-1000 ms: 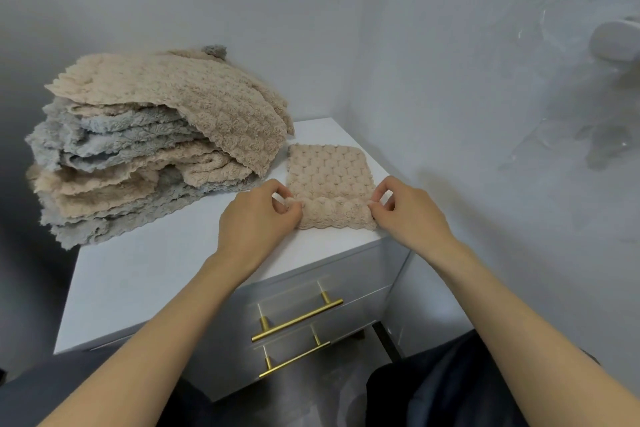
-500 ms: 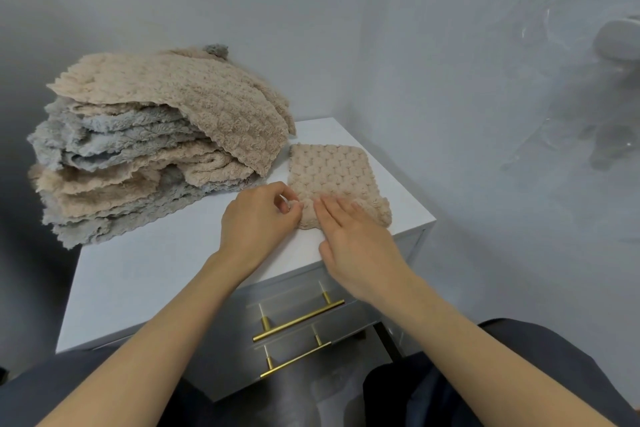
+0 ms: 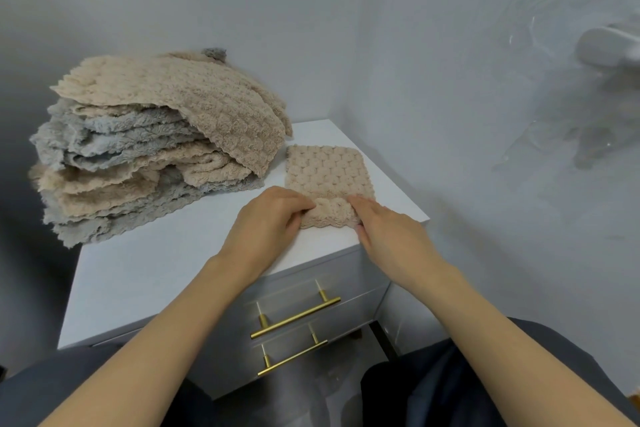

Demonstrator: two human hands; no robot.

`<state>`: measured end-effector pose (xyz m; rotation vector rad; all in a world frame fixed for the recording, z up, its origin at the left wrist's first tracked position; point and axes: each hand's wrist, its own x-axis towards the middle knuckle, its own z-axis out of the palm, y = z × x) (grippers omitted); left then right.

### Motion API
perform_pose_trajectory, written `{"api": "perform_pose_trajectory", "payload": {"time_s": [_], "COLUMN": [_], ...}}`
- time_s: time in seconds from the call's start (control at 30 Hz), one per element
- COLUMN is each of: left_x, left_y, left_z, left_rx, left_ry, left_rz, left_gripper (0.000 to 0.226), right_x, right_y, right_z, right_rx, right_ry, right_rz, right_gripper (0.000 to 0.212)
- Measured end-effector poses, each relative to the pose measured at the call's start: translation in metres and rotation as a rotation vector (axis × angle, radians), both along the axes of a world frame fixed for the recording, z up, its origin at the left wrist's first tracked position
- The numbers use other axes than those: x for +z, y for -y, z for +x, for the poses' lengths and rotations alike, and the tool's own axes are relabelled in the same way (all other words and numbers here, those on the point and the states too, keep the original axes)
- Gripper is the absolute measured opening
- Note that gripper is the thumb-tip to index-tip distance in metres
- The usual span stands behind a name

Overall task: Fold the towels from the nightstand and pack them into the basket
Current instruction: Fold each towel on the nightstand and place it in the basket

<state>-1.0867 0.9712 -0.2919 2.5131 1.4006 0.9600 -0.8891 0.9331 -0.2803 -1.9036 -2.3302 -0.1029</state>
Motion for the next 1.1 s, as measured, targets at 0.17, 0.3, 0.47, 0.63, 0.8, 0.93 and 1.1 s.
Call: {"api": "perform_pose_trajectory", "payload": {"time_s": [0.17,0.3,0.47,0.63,0.8,0.93,1.1], "left_x": [0.0,0.003,0.005,0.007,0.005,0.005,0.005], "left_y": [0.001,0.002,0.0,-0.003,-0.006,-0.003,-0.004], "left_z": [-0.009,-0.008,-0.009,-0.009,-0.004,0.001,0.003], "left_rx": [-0.037,-0.039,0.007,0.067,0.217,0.314,0.183], "left_ry": [-0.05,-0.063,0.072,0.206,0.212,0.133,0.145], "left_rz": [-0.132,-0.125,-0.201,-0.386,-0.43,-0.267,-0.147], "left_gripper": [0.043,0.039,0.025,0.021,0.026,0.024,0.011], "right_x": [0.001,0.002,0.006,0.013,0.012,0.007,0.004], "right_y": [-0.004,-0.007,-0.01,-0.016,-0.026,-0.027,-0.019], "right_z": [0.0,0.002,0.009,0.018,0.017,0.011,-0.009], "right_rx": [-0.018,0.002,-0.002,-0.118,-0.327,-0.375,-0.1], "right_ry": [0.028,-0.077,-0.321,-0.635,-0.766,-0.607,-0.258], "right_rz": [0.093,0.114,0.045,-0.115,-0.099,0.071,0.461], "right_gripper": [0.036,0.032,0.025,0.013,0.025,0.027,0.02]}}
